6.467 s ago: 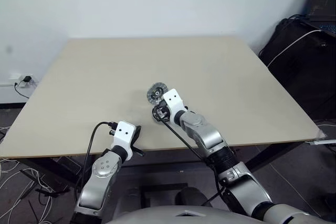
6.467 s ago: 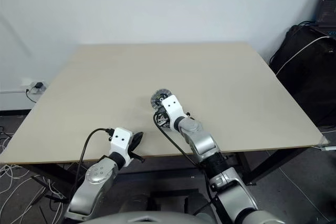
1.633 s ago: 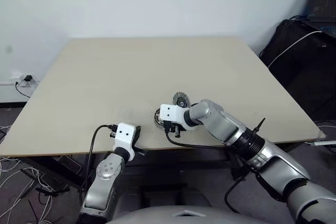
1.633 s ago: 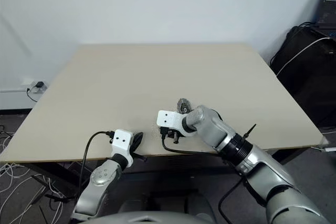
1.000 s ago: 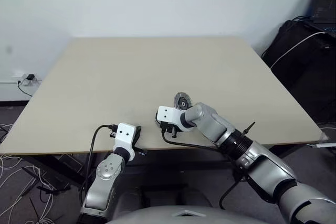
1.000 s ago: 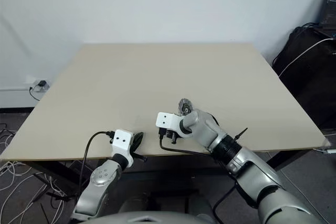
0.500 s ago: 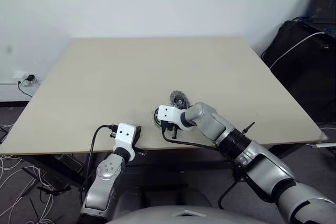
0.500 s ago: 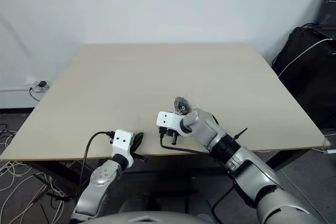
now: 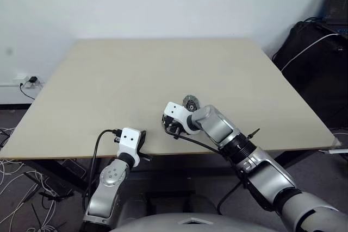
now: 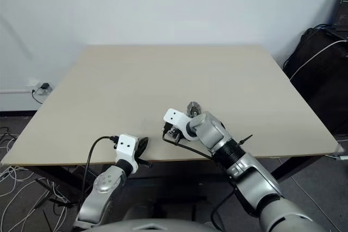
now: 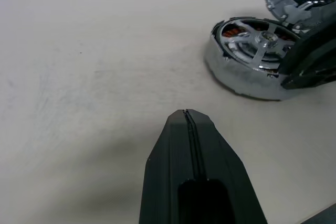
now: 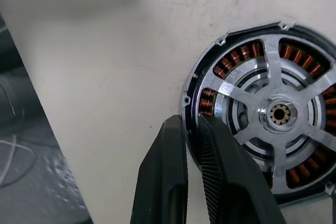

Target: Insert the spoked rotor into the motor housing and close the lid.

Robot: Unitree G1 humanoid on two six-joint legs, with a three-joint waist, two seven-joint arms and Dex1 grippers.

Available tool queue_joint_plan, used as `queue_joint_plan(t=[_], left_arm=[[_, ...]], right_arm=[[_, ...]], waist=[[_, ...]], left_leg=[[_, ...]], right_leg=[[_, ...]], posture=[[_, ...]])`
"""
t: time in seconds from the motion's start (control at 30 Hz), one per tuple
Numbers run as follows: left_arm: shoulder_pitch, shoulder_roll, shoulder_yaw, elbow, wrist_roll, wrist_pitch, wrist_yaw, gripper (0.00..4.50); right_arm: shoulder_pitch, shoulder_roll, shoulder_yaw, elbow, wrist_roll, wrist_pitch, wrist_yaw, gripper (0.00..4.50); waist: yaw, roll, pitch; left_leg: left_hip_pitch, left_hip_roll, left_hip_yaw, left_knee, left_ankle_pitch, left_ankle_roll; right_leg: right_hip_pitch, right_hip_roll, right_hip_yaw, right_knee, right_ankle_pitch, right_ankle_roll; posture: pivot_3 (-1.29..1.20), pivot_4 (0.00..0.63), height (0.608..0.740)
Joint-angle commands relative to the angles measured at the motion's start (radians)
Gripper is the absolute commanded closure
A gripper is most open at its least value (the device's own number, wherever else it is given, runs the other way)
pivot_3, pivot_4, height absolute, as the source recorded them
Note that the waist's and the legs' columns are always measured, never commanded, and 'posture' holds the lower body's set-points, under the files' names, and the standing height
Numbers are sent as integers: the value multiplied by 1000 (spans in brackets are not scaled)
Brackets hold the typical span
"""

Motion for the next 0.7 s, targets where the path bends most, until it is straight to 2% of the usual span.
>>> queue_joint_plan(t=[0.03, 0.3, 0.57, 0.67, 0.7], left_arm=[[-12, -5, -1, -10, -4, -22, -2, 4500], [-20, -1, -2, -8, -4, -20, -8, 4500], [-16, 0, 2, -13, -4, -18, -4, 4500], [-13, 0, 5, -18, -4, -18, -1, 4500], [-12, 1, 6, -19, -4, -18, 0, 4500]], right_arm=[[11, -10, -34, -68, 30, 72, -9, 4399], [16, 19, -29, -64, 57, 85, -56, 4399], [-10, 107, -80, 54, 72, 27, -140, 1872], [-13, 120, -92, 45, 88, 11, -141, 930], [-11, 118, -92, 26, 99, 8, -129, 930]], waist=[[0, 0, 0], [-2, 0, 0], [-13, -2, -1], [-21, -2, -1], [-22, -1, -1]], left_leg=[[0, 0, 0, 0, 0, 0], [0, 0, 0, -1, 0, 0], [2, 1, 0, -1, 0, 0], [4, 1, 1, -1, 0, 0], [5, 1, 1, -1, 0, 0]], right_leg=[[0, 0, 0, 0, 0, 0], [0, 0, 0, -1, 0, 0], [1, 2, 0, 0, 0, 0], [2, 0, -2, 0, 0, 5], [2, -2, -3, 0, 2, 5]], posture=[[0, 0, 740], [0, 0, 740], [0, 0, 740], [0, 0, 740], [0, 0, 740]])
